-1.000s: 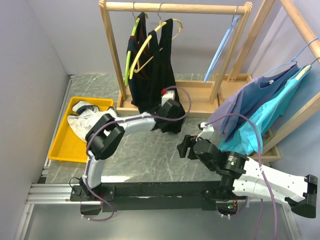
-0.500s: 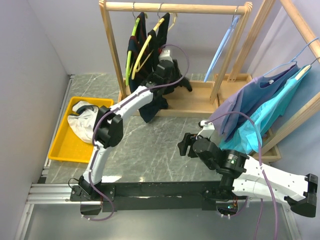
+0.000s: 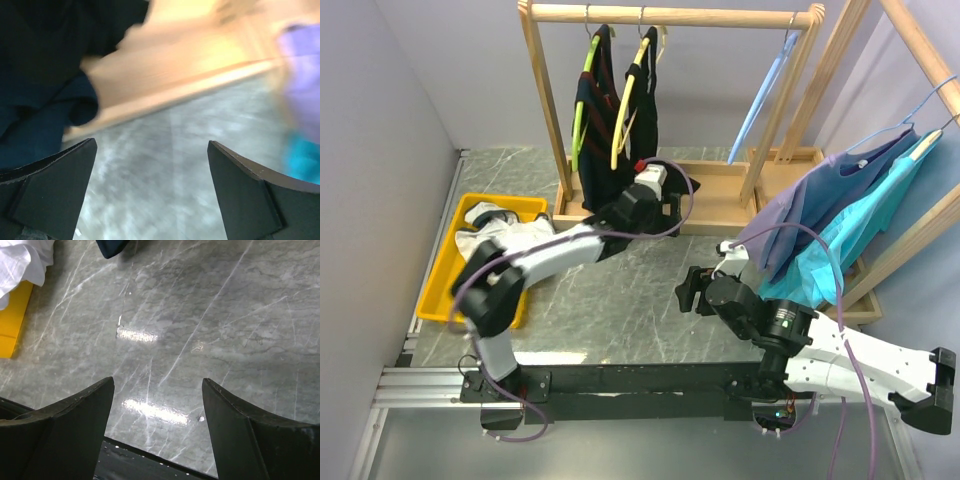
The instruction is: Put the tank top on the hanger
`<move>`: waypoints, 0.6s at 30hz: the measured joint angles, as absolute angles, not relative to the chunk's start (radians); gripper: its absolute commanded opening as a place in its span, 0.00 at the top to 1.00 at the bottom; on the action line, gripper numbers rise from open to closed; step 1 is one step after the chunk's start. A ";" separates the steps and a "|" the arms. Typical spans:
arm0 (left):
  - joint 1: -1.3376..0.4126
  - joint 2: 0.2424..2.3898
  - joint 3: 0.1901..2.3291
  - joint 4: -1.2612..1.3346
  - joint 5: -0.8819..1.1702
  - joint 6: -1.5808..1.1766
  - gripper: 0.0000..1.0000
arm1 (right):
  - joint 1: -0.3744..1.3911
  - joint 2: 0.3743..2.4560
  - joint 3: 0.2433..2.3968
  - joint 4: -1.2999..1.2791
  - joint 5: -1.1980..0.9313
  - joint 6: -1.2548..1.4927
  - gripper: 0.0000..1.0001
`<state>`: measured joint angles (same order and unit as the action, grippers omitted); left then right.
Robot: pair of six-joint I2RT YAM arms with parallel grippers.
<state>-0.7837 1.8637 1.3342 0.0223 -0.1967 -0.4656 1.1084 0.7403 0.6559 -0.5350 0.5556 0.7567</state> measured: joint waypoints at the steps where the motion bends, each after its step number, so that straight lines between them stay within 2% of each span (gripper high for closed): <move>1: -0.802 1.793 1.293 0.038 -0.198 -0.467 0.01 | 1.108 0.739 0.656 -0.535 0.555 0.755 0.20; 6: -0.865 1.536 1.121 0.096 -0.226 -0.501 0.00 | 1.108 0.717 0.654 -0.527 0.555 0.746 0.12; 10: -0.947 1.397 0.937 0.075 -0.262 -0.546 0.00 | 1.108 0.703 0.653 -0.512 0.556 0.734 0.00; 18: -0.998 1.120 0.717 -0.065 -0.282 -0.668 0.01 | 1.108 0.696 0.637 -0.453 0.560 0.713 0.00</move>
